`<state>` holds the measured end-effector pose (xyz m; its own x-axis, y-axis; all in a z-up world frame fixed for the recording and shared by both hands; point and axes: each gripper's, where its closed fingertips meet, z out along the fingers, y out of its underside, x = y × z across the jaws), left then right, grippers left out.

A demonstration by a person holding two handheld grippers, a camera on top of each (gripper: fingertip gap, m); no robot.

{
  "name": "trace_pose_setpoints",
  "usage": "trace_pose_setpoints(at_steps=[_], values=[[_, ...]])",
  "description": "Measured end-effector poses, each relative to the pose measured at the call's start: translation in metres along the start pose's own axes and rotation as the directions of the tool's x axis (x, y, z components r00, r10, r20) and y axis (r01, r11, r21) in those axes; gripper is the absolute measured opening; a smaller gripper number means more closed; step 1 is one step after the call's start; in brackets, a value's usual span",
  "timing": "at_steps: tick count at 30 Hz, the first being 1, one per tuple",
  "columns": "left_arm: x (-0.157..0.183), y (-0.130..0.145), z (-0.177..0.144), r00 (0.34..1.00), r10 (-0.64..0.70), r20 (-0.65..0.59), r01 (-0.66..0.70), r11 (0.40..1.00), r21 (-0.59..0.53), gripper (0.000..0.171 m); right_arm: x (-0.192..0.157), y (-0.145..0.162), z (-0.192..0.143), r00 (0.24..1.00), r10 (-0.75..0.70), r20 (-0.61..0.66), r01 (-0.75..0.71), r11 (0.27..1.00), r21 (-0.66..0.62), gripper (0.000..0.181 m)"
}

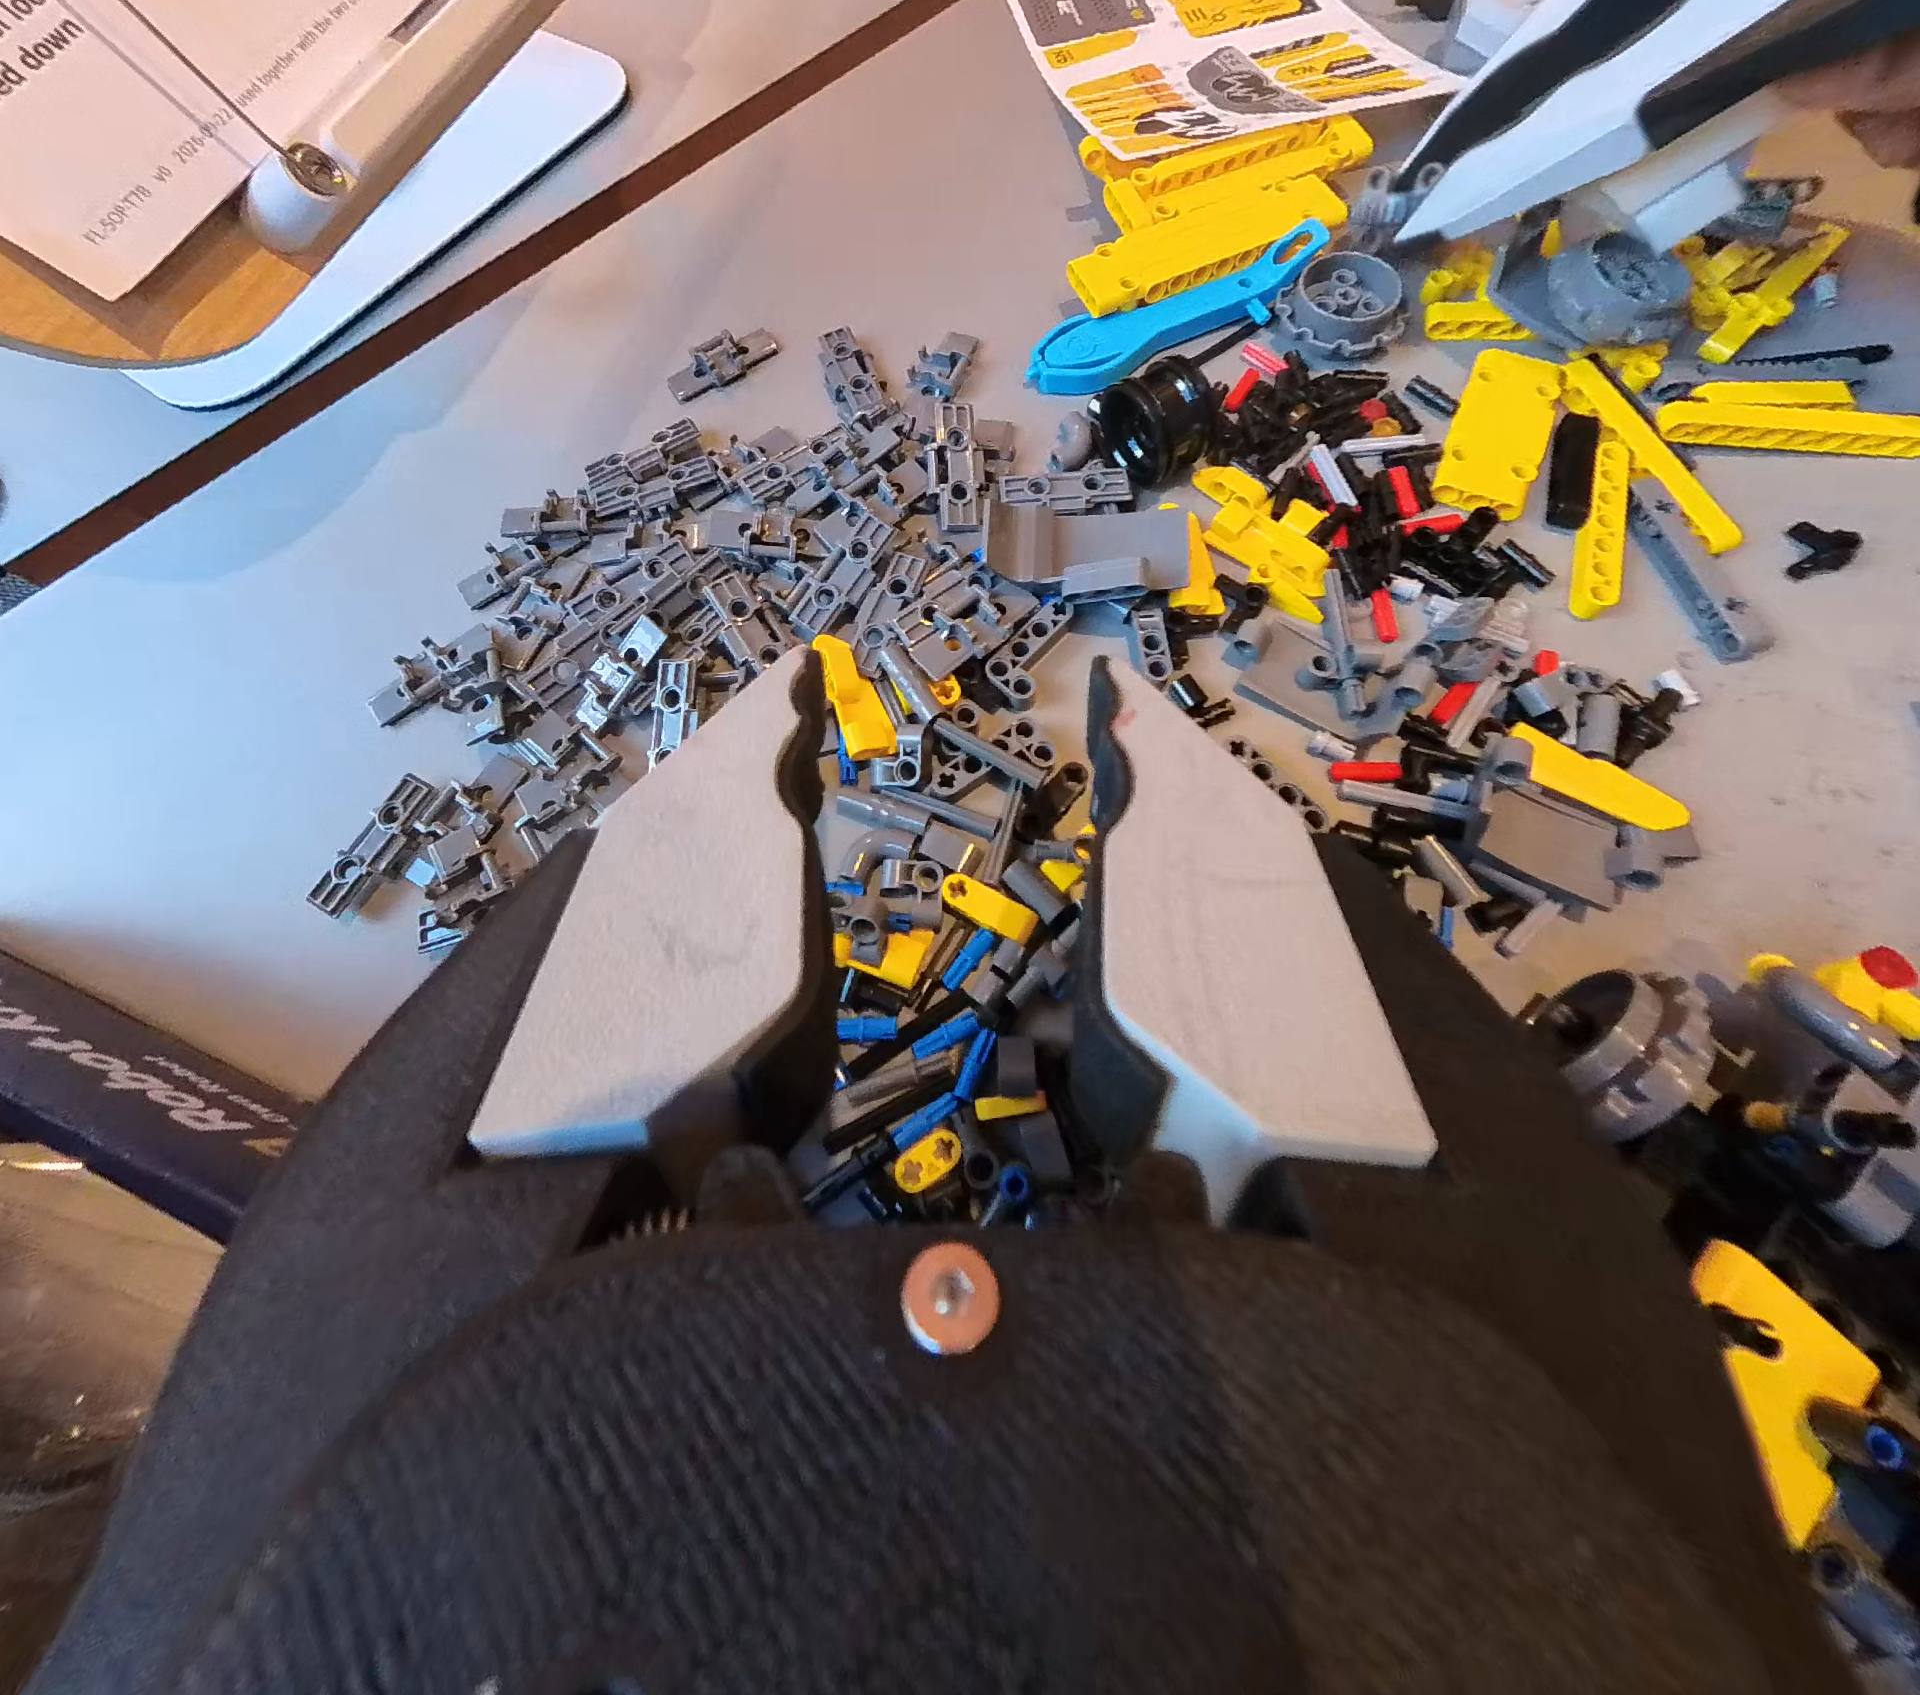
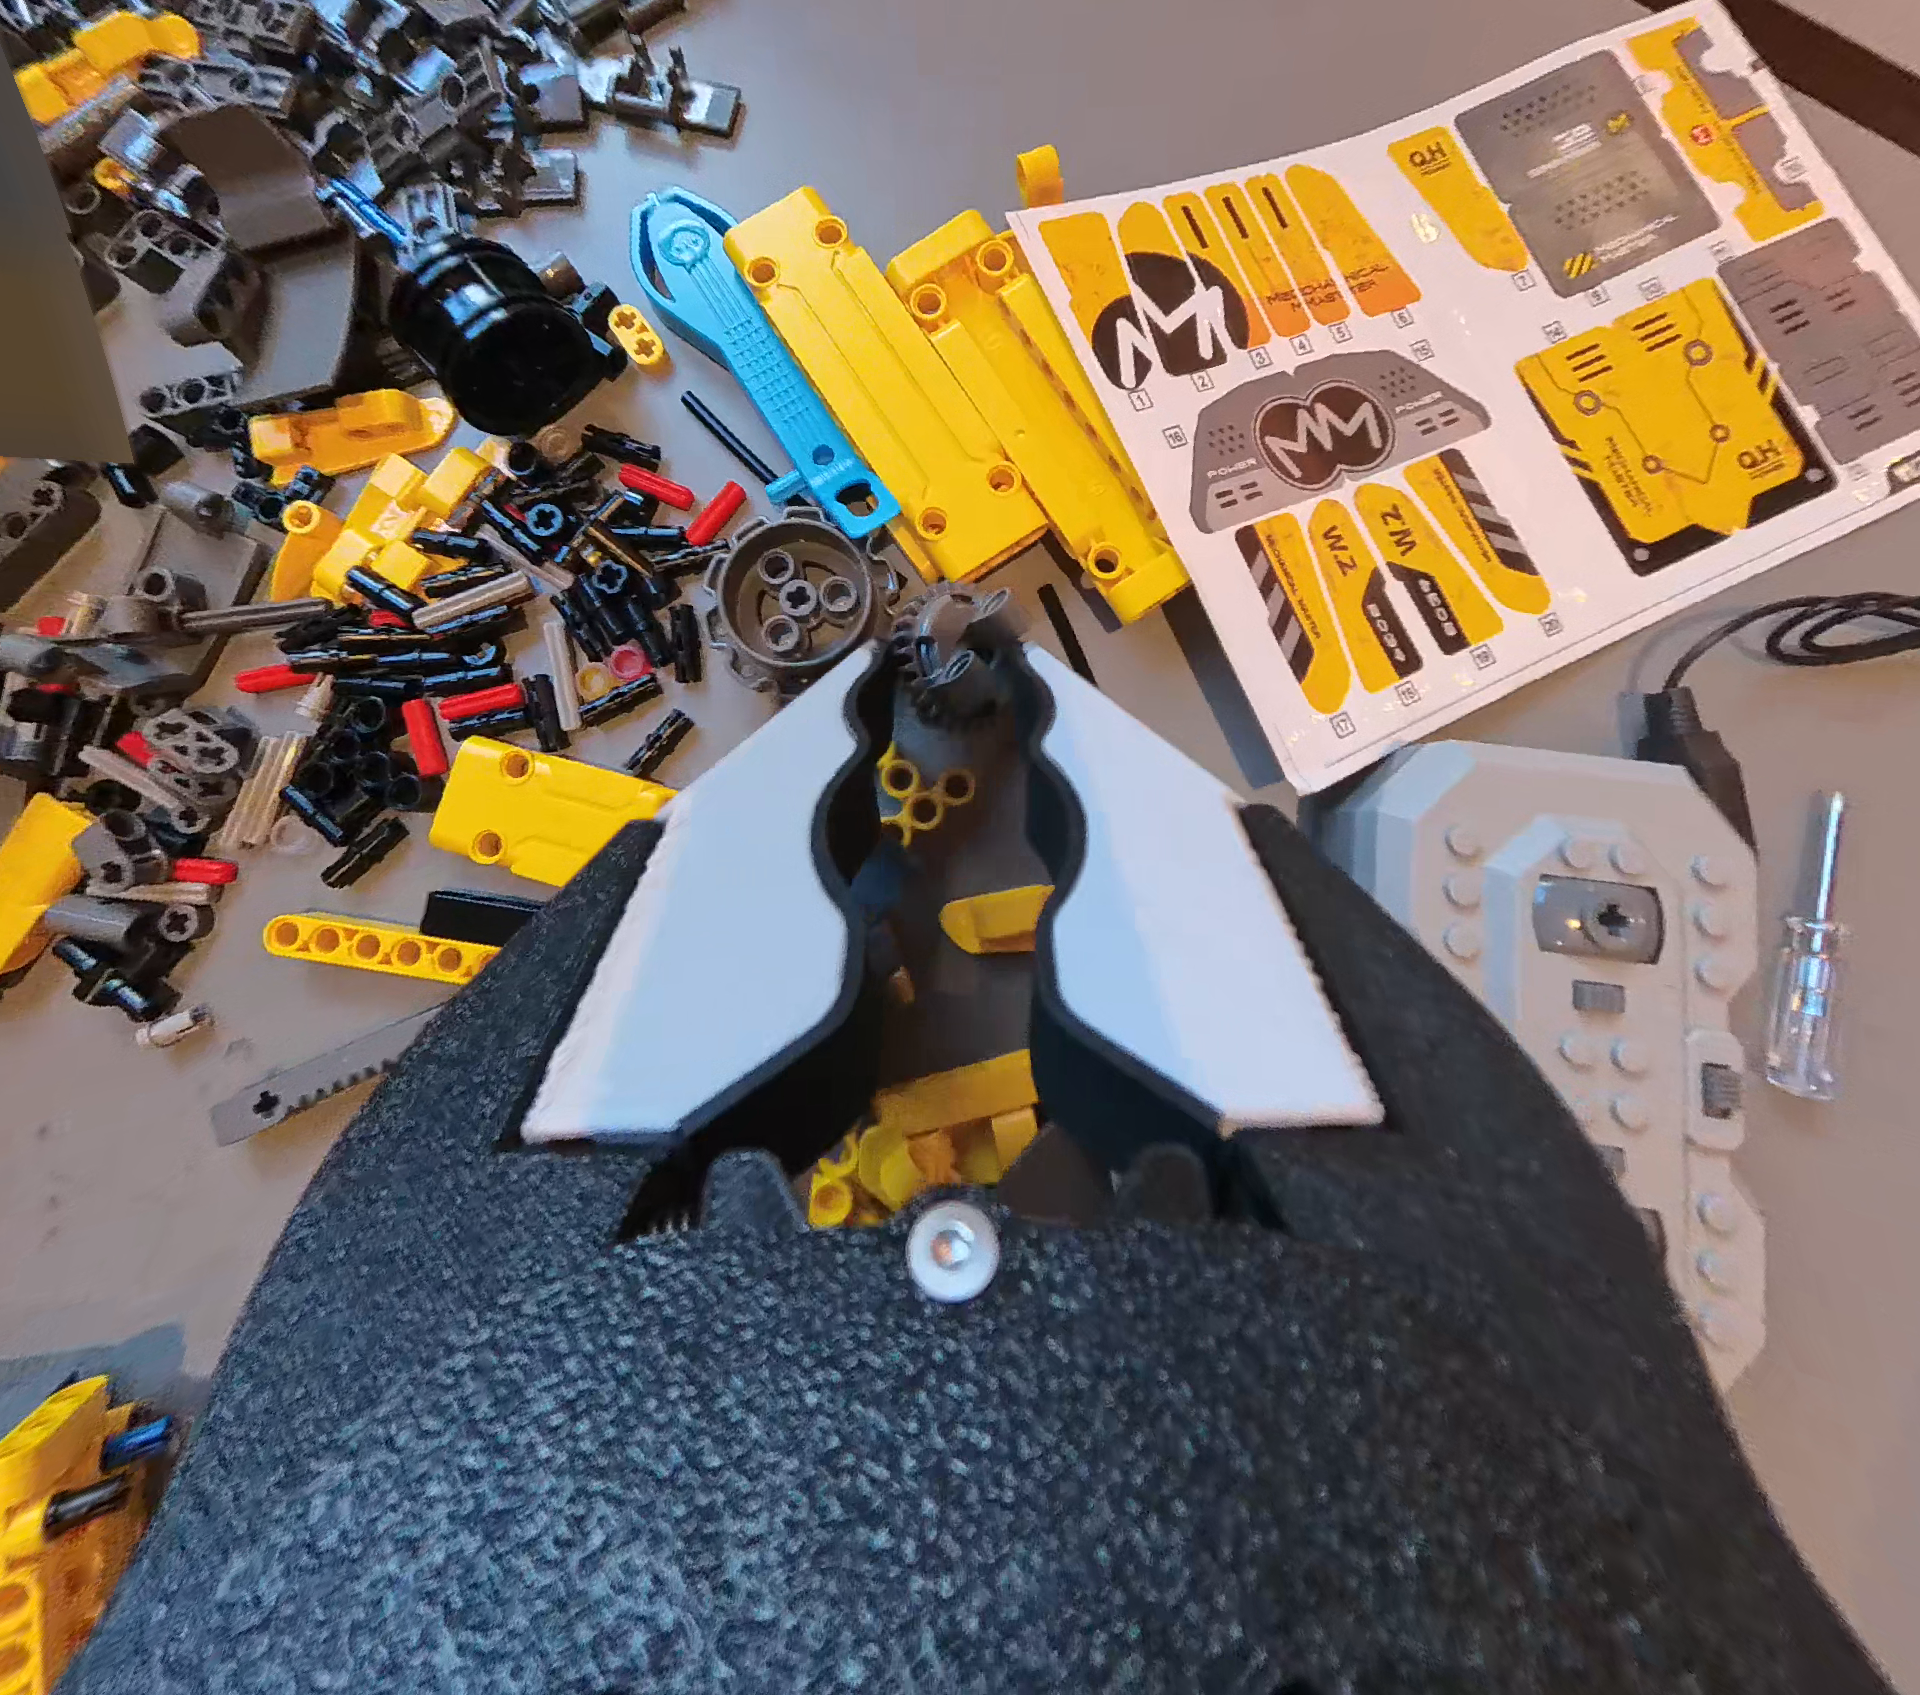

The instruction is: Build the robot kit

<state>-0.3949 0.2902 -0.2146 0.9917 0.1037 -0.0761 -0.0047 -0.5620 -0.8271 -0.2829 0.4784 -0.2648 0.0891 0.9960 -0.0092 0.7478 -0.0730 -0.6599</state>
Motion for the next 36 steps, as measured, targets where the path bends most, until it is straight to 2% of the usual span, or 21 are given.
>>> trace_pose_setpoints(at_steps=[4, 8, 11, 14, 18, 22, 25, 28, 33, 36], values=[[0.003, -0.005, -0.002, 1.000, -0.011, -0.010, 0.011, 1.000, 0.019, 0.049, -0.010, -0.016, -0.026, 0.999, 0.013, 0.047, -0.018, 0.996, 0.092, 0.021], [0.004, -0.008, -0.006, 1.000, 0.010, 0.001, -0.010, 1.000, 0.029, 0.049, -0.014, -0.011, -0.081, 1.000, -0.012, 0.008, 0.011, 0.990, 0.140, 0.022], [0.005, -0.010, -0.008, 1.000, 0.011, -0.001, -0.011, 0.999, 0.037, 0.049, -0.013, 0.023, -0.120, 1.000, 0.008, -0.012, -0.007, 0.994, 0.111, 0.022], [0.007, -0.013, -0.011, 1.000, 0.011, -0.006, -0.011, 0.999, 0.049, 0.049, -0.019, 0.070, -0.139, 0.996, 0.082, 0.028, -0.084, 0.994, 0.068, 0.022], [0.007, -0.018, -0.014, 1.000, 0.011, -0.003, -0.010, 0.997, 0.071, 0.049, -0.028, 0.119, -0.135, 0.985, 0.156, 0.068, -0.157, 0.988, 0.010, 0.022], [0.006, -0.018, -0.015, 1.000, 0.004, -0.003, -0.004, 0.997, 0.076, 0.049, -0.028, 0.144, -0.119, 0.981, 0.182, 0.061, -0.180, 0.983, -0.041, 0.023], [0.005, -0.016, -0.013, 1.000, 0.006, 0.001, -0.006, 0.998, 0.069, 0.049, -0.030, 0.143, -0.123, 0.979, 0.190, 0.073, -0.189, 0.982, -0.027, 0.026], [0.005, -0.015, -0.014, 1.000, 0.015, 0.008, -0.016, 0.998, 0.064, 0.049, -0.025, 0.134, -0.141, 0.981, 0.188, 0.044, -0.189, 0.982, 0.012, 0.030], [0.007, -0.025, -0.022, 1.000, 0.022, 0.011, -0.023, 0.994, 0.103, 0.049, -0.032, 0.102, -0.179, 0.974, 0.220, 0.054, -0.227, 0.955, 0.192, 0.034], [0.014, -0.031, -0.022, 1.000, 0.013, 0.007, -0.014, 0.991, 0.136, 0.049, -0.045, 0.095, -0.186, 0.977, 0.211, 0.041, -0.214, 0.940, 0.264, 0.044]])
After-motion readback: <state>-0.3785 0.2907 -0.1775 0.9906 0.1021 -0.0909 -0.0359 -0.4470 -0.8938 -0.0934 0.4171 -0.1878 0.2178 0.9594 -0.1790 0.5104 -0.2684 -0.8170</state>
